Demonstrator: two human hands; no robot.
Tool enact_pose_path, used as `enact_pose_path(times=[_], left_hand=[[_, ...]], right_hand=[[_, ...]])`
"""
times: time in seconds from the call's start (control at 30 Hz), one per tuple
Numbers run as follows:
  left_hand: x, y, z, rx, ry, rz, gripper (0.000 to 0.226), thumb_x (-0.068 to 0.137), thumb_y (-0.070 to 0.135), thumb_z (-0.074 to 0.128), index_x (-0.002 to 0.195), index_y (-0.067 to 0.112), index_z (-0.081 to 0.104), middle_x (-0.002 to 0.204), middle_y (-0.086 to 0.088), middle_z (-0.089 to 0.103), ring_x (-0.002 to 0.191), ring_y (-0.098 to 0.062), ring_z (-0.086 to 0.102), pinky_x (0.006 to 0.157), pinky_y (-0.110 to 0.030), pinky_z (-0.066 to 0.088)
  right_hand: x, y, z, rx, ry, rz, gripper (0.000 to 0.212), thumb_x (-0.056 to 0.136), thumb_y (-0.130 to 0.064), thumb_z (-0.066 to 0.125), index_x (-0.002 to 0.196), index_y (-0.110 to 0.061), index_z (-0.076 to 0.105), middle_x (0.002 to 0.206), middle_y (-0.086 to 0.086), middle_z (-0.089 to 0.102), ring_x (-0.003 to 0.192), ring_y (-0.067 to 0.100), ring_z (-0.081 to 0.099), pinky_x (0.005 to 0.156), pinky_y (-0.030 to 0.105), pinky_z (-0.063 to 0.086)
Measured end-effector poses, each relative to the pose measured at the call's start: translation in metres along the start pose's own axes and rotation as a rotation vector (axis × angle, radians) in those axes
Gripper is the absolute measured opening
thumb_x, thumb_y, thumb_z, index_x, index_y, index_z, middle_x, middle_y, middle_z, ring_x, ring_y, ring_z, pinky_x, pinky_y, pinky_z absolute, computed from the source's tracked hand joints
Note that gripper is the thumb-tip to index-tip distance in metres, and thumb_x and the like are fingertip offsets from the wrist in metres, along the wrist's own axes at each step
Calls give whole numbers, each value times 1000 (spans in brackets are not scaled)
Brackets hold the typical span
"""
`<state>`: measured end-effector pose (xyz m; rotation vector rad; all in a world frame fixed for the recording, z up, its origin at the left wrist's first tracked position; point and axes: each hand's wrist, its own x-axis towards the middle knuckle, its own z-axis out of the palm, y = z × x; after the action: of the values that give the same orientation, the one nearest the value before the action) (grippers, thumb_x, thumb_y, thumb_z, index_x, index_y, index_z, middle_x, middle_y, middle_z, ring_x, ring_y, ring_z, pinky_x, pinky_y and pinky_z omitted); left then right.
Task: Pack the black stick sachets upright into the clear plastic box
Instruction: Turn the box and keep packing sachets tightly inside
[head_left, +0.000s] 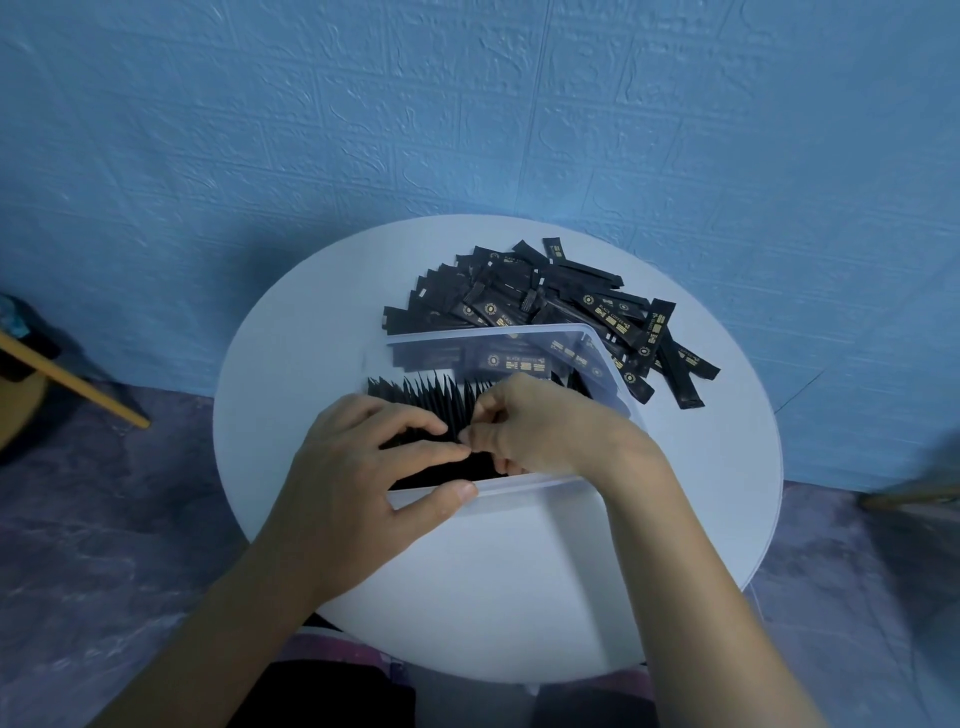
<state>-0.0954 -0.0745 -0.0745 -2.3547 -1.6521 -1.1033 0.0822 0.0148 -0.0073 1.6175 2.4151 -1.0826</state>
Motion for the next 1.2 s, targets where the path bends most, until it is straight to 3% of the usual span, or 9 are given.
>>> enact_pose_path(times=[0.3,0.4,0.73,0.9,0.97,1.07,1.2], left_hand=[[1,2,-1,10,2,2,50,97,65,44,102,30,80,108,14,70,96,-19,60,89,-40,47],[1,1,-1,14,-8,-1,43,95,61,51,102,30,80,108,14,70,96,-19,60,88,-40,48],[0,1,-1,9,-19,-5,38,93,58,55,102,31,80,109,14,69,97,-18,58,88,-42,48],[1,2,-2,11,-22,-11,37,92,57,56,102,31,80,108,14,69,97,-17,58,88,-41,49],[1,2,-2,8,-23,-10,35,91,56,57,102,32,80,109,14,69,97,-17,58,88,-42,49],[0,2,-3,3,-24,-17,35,90,56,58,102,32,80,109,15,69,97,-16,58,87,-42,50],[0,1,-3,-13,-39,-27,42,94,63,51,104,34,79,110,16,68,98,-14,56,89,-40,49]], right_hand=[[5,-6,4,-12,49,64,11,92,-27,63,82,-20,63,71,3,76,74,18,71,86,39,60],[7,-5,4,-32,31,62,14,92,-29,65,80,-23,59,70,1,75,68,13,67,83,35,58],[5,2,3,-36,-2,52,19,87,-32,73,76,-23,61,65,-4,70,77,17,67,72,29,51],[3,-1,3,-83,20,36,18,87,-33,73,78,-23,62,63,-6,67,72,14,62,60,26,40],[2,1,4,-80,49,7,17,86,-33,73,78,-23,62,63,-5,68,69,11,62,60,27,43],[-2,7,2,47,86,-25,16,89,-31,72,81,-20,63,60,-6,68,60,8,62,72,32,56],[-7,16,-8,100,179,-54,16,92,-29,70,82,-20,62,60,-6,67,51,4,59,61,24,48]])
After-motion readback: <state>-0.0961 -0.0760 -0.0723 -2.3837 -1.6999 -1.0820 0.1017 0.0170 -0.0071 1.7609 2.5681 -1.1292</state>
